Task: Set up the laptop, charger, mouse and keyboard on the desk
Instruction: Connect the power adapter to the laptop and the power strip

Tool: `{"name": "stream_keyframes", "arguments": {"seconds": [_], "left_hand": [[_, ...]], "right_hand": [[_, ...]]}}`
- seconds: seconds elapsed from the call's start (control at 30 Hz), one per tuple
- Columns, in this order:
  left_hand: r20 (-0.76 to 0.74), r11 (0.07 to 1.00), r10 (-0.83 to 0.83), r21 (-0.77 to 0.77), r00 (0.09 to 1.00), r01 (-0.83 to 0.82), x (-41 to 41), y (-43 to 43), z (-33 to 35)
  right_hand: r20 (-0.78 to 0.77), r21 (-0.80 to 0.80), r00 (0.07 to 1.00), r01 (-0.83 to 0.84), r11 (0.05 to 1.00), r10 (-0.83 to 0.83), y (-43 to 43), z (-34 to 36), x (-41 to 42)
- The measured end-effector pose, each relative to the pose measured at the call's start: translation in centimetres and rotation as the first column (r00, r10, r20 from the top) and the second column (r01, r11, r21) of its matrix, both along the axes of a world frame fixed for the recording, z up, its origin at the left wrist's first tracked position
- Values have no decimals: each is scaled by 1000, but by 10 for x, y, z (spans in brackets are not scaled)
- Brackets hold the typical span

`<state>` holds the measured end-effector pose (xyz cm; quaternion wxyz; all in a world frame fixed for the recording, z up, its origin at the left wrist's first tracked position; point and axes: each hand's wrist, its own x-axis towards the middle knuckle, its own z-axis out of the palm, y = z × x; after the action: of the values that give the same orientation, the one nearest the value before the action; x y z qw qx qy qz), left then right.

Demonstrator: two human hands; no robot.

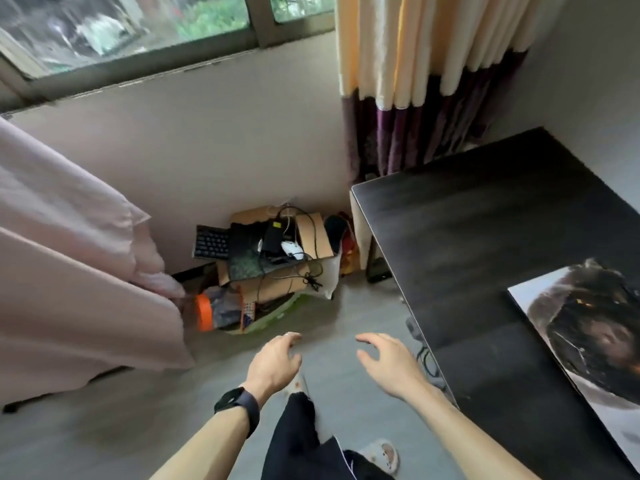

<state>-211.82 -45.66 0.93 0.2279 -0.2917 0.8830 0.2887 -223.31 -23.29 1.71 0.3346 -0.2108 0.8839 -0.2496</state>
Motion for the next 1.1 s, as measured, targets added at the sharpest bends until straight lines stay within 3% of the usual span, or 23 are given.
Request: {"name": "stream_keyframes", "arguments": {"seconds": [0.17,0.37,0.6,0.87,1.1], "left_hand": [[-10,983,180,37,984,-180,15,-62,-5],[-2,976,190,109,982,-189,-13,-138,-26],[-36,985,134,118,990,-129,-79,-253,-42],[30,997,28,75,999,-30,-129,-333,-98],[127,964,-176,-180,976,197,-165,-377,-195]], "right_hand": [[37,-21,996,-78,997,79,-76,5,-12],[85,-31,996,-12,999,15,-151,4,-37],[151,28,983,101,994,-104,-250,-23,-76],[259,67,948,173,983,-185,-342,-91,-121],[279,126,941,163,979,-193,-428,-212,-178]]}}
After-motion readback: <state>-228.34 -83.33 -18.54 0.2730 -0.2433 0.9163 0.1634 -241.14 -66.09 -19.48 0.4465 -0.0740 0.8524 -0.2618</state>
